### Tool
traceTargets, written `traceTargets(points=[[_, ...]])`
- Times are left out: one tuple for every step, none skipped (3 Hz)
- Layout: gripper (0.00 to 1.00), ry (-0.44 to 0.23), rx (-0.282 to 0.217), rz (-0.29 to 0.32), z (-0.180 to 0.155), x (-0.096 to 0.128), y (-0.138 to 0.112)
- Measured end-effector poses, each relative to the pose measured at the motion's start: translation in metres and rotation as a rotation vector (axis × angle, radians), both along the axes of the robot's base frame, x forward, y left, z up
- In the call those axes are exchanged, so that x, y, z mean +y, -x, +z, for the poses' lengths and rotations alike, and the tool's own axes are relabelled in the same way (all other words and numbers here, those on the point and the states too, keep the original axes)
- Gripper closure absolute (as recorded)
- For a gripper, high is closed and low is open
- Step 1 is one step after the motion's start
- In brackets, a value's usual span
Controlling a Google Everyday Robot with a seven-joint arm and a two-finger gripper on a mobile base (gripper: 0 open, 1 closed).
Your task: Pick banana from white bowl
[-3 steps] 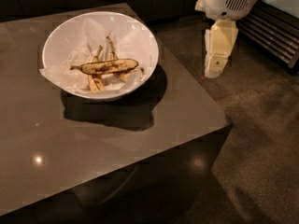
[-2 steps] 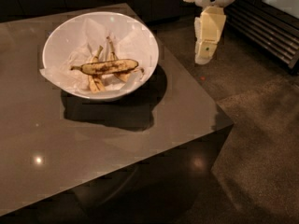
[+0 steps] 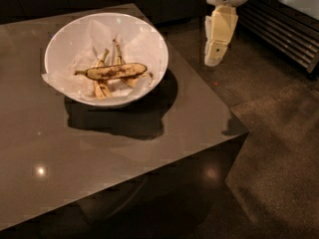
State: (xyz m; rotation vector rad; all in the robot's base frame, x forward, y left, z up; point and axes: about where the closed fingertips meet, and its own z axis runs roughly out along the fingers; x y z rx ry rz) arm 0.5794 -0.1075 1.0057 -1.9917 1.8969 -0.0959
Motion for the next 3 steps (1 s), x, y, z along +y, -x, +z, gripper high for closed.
traceTargets(points=[[0.0, 0.02, 0.025, 0.056, -0.013, 0.027, -0.015], [0.0, 0.045, 0.032, 0.105, -0.019, 0.056, -0.024], [0.0, 0.021, 0.021, 0.094, -0.018, 0.058, -0.032]])
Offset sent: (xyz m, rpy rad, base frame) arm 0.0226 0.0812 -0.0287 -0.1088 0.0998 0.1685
